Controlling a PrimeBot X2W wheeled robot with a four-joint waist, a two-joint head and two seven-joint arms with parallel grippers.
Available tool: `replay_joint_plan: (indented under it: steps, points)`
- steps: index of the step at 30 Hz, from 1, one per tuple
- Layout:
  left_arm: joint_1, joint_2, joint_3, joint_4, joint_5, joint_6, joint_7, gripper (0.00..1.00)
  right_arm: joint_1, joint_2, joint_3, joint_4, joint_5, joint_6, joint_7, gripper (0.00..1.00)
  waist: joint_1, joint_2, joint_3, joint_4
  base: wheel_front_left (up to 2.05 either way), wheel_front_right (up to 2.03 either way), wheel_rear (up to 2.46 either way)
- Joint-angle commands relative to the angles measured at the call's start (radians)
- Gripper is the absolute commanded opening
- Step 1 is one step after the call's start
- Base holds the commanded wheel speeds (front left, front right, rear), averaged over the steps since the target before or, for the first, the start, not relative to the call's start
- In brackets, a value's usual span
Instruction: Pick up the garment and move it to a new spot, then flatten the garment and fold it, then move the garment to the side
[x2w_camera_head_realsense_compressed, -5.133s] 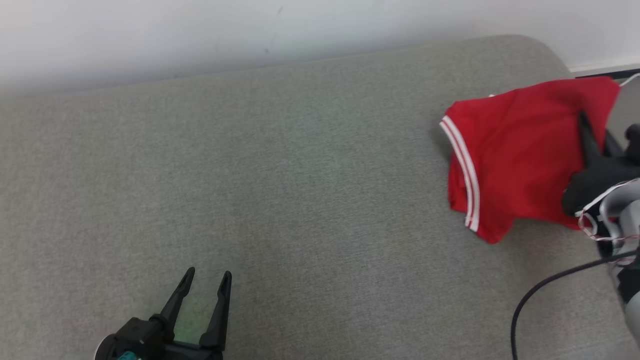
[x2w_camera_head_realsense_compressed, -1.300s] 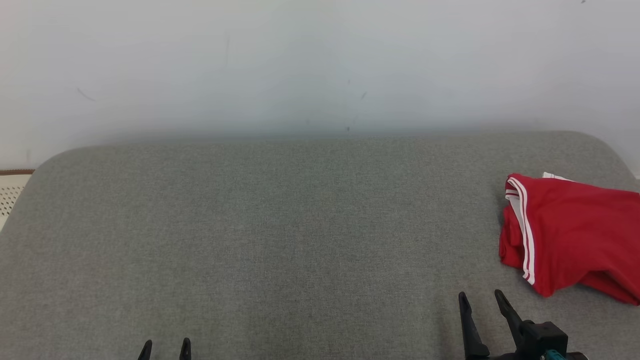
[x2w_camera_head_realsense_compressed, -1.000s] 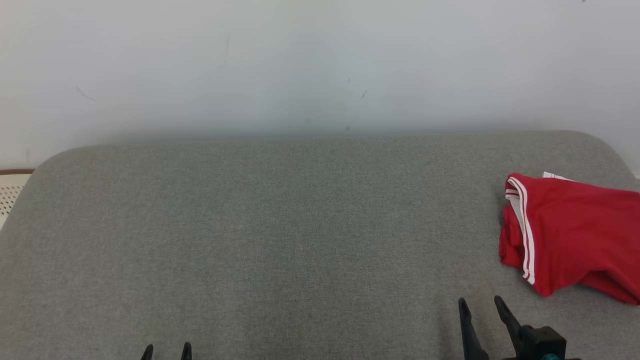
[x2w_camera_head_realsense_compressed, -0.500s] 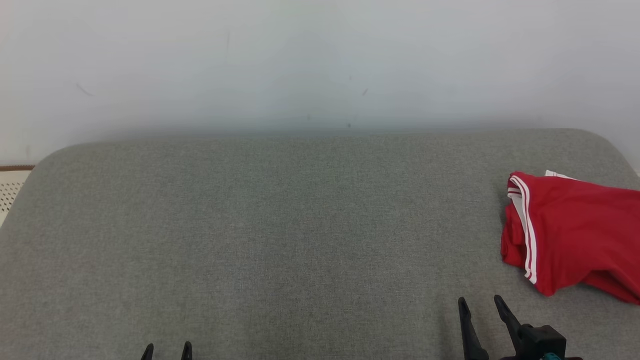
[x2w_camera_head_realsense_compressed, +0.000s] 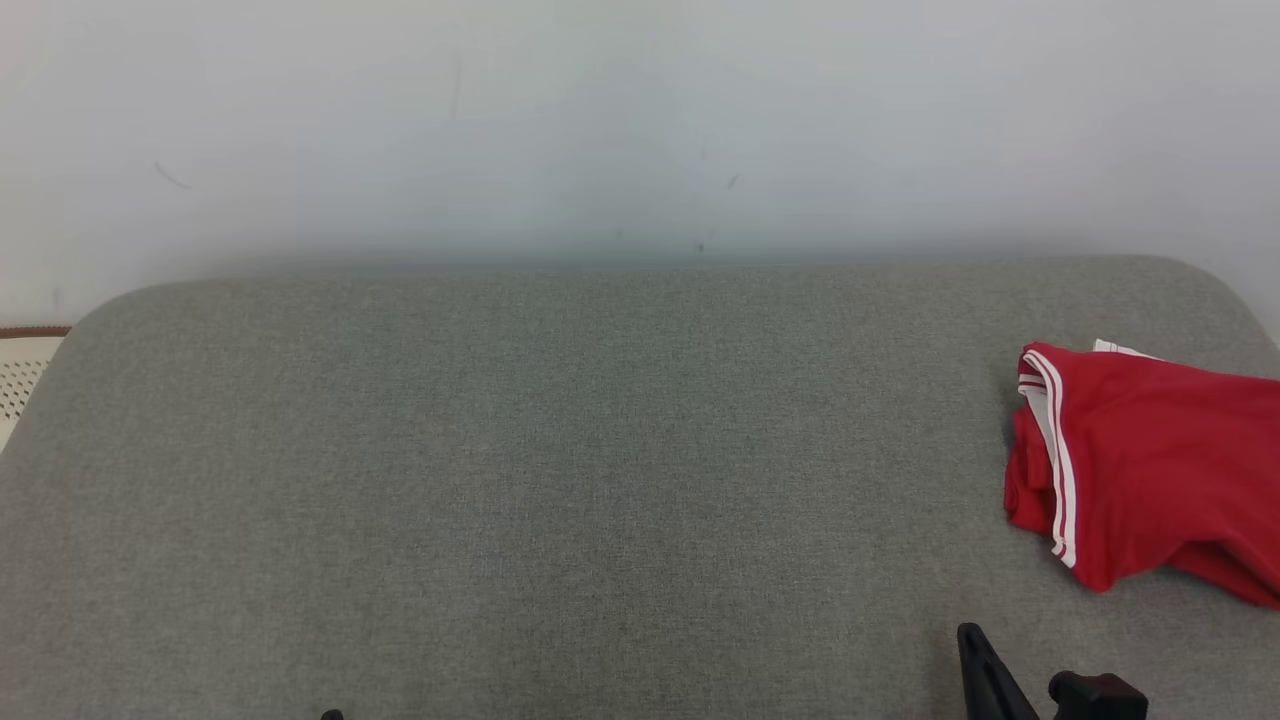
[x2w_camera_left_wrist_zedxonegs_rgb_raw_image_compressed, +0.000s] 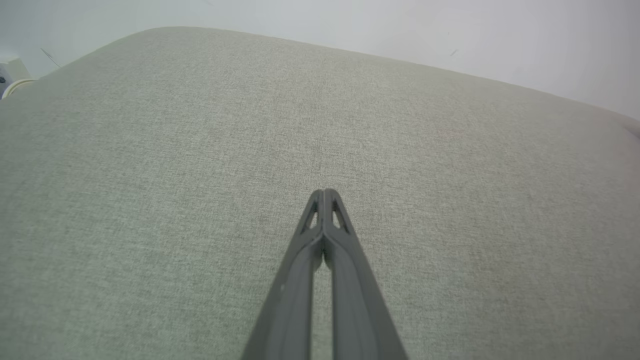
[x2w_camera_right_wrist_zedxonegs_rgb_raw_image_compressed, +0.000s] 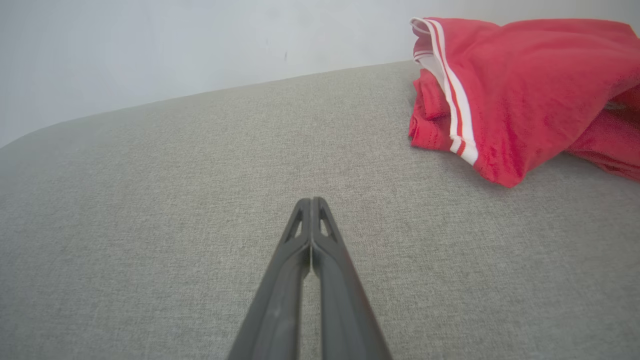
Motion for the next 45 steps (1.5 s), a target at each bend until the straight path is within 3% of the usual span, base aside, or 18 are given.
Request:
replay_joint_plan:
  steps: [1,14,45]
  points:
    - [-0.021,0.001,0.01,-0.011,-0.057,-0.008,0.012,0.0,-0.016,-0.002,-0.009,-0.02,0.061,0.0,0.009,0.0,0.0,0.0,0.0,0.001,0.0,0.0,0.0]
    - [-0.037,0.001,0.019,-0.023,-0.308,-0.028,0.063,0.0,-0.034,-0.005,-0.044,-0.035,0.32,0.0,0.065,0.0,0.0,0.0,0.003,0.004,0.0,0.0,0.0]
    - [-0.078,0.001,0.053,-0.025,-0.758,-0.066,0.171,0.0,-0.061,-0.005,-0.113,-0.065,0.786,0.0,0.172,0.0,0.0,0.0,0.009,0.013,0.0,0.0,0.0]
